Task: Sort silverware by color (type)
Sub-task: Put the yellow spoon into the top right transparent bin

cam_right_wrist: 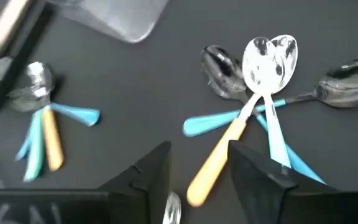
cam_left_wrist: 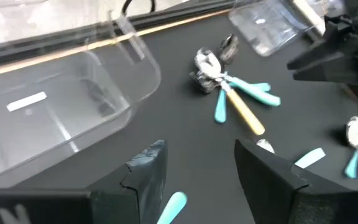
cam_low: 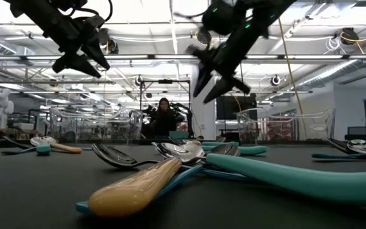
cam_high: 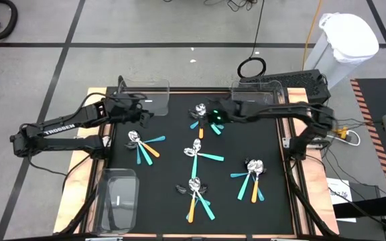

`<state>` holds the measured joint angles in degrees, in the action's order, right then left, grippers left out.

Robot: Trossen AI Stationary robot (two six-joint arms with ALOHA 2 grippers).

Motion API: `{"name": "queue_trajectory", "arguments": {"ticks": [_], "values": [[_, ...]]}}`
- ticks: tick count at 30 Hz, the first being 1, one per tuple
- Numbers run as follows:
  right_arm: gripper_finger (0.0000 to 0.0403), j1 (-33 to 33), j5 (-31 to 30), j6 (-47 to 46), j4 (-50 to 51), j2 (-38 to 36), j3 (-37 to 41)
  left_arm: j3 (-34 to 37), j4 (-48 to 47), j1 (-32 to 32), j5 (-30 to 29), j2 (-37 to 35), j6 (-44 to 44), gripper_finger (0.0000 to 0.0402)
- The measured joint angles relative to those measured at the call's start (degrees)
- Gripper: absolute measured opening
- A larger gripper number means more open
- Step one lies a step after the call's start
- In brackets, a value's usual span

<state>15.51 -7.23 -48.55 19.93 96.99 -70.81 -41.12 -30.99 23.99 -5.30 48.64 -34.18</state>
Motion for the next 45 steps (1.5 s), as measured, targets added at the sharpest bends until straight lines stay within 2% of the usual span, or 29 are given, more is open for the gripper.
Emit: {"name": "queue_trajectory", "arguments": {"ticks": [6,10,16,24,30,37,41,45], "values": [[0.0164,1.69,0.05,-0.29,12.53,11.64,-12.68,0.00,-5.41,0.00,-0.11,0.00,0.01,0.0190],[0.0159,2.39,0.25,-0.32,20.05,17.09,-17.96,0.01,-8.39,0.00,-0.11,0.00,0.02,0.0190],[0.0158,2.86,5.72,-1.44,20.57,21.07,-18.93,0.04,-9.30,0.00,-0.11,0.00,0.04,0.0190],[0.0157,3.04,5.77,-1.82,17.71,24.65,-18.99,0.04,-9.22,0.00,-0.98,0.00,0.06,0.0190],[0.0138,3.56,5.83,-0.70,17.70,25.35,-19.10,0.04,-9.16,-0.01,-1.20,0.00,0.06,0.0190],[0.0045,3.67,6.03,2.47,18.68,23.68,-18.77,0.04,-9.09,0.00,-1.20,0.00,0.03,0.0190],[0.0022,3.69,8.78,4.56,18.51,19.99,-18.75,0.04,-9.05,-0.01,-1.14,0.00,0.01,0.0190],[0.0027,3.81,9.03,7.11,20.20,14.91,-18.77,0.04,-9.02,-0.02,-0.56,0.00,0.01,0.0190]]}}
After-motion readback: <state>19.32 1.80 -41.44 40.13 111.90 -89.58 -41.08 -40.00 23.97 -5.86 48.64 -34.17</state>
